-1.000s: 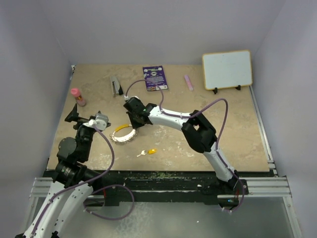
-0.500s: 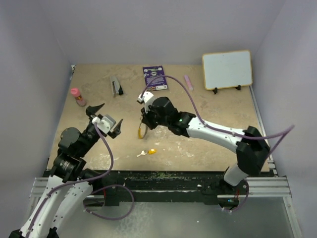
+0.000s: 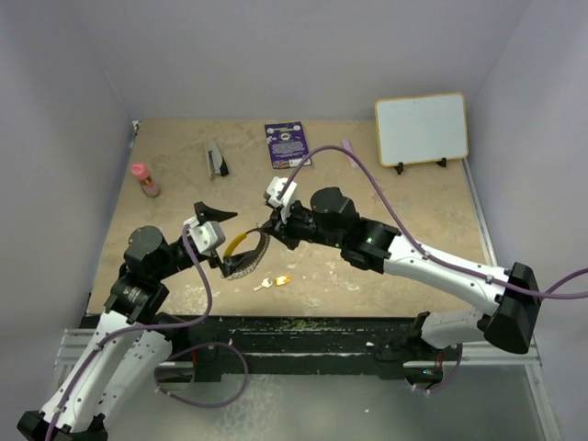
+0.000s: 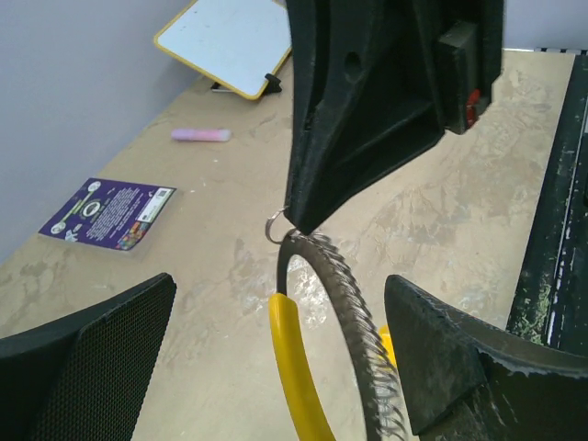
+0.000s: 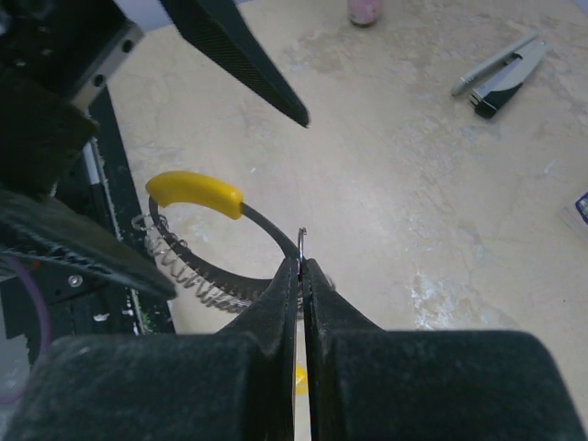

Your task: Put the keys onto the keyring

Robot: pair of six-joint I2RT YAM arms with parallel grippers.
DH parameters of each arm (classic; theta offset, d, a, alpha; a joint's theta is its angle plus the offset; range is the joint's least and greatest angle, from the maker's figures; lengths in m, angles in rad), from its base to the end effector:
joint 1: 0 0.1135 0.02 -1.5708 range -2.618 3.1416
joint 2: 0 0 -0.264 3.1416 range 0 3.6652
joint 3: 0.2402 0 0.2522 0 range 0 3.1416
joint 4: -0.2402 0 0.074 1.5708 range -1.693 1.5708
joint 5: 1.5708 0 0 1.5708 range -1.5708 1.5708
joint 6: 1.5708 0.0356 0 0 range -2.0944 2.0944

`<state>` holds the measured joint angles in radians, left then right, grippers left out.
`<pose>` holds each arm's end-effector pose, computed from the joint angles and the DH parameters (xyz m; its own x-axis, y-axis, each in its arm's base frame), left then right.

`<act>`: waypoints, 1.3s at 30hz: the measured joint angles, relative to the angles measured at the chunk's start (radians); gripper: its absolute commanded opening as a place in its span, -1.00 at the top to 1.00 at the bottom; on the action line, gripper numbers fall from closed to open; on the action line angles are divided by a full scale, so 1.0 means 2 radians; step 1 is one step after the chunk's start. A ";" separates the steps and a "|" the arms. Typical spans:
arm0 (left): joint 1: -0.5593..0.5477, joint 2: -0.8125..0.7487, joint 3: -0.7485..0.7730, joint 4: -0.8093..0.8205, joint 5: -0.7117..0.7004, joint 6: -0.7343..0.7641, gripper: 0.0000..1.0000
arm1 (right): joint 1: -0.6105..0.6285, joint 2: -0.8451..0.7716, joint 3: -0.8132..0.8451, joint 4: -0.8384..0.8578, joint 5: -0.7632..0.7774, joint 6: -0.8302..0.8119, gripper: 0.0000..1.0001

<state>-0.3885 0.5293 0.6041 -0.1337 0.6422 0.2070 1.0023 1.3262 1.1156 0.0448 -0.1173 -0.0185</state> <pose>0.1162 -0.0706 0.3189 0.1228 0.1276 -0.9842 0.8496 0.4990 0.1707 0.1666 0.2686 0.3591 -0.0722 -0.1471 -0.9865 -0.9005 0.4348 0.0011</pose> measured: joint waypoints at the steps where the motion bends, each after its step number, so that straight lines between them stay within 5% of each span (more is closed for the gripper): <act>1: 0.000 -0.002 -0.002 0.001 0.002 -0.003 -0.97 | 0.004 -0.003 0.000 -0.002 0.000 0.000 1.00; 6: 0.000 -0.009 -0.002 -0.005 0.014 0.012 -0.97 | 0.015 -0.026 -0.002 -0.007 -0.003 0.001 1.00; 16: 0.000 -0.006 0.022 -0.011 0.169 0.019 -0.96 | 0.043 -0.046 -0.006 -0.012 0.027 0.004 1.00; 26: 0.000 0.007 0.023 -0.006 0.139 0.002 -0.95 | 0.116 -0.015 0.026 -0.039 0.103 0.004 1.00; 39: 0.000 -0.001 0.035 -0.079 0.157 0.064 -0.47 | 0.154 -0.014 0.048 -0.054 0.142 0.004 1.00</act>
<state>-0.3885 0.5278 0.6746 -0.2924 0.9558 0.3347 1.3102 1.2987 1.2110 -0.0631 0.1669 -0.0097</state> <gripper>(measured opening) 0.806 0.004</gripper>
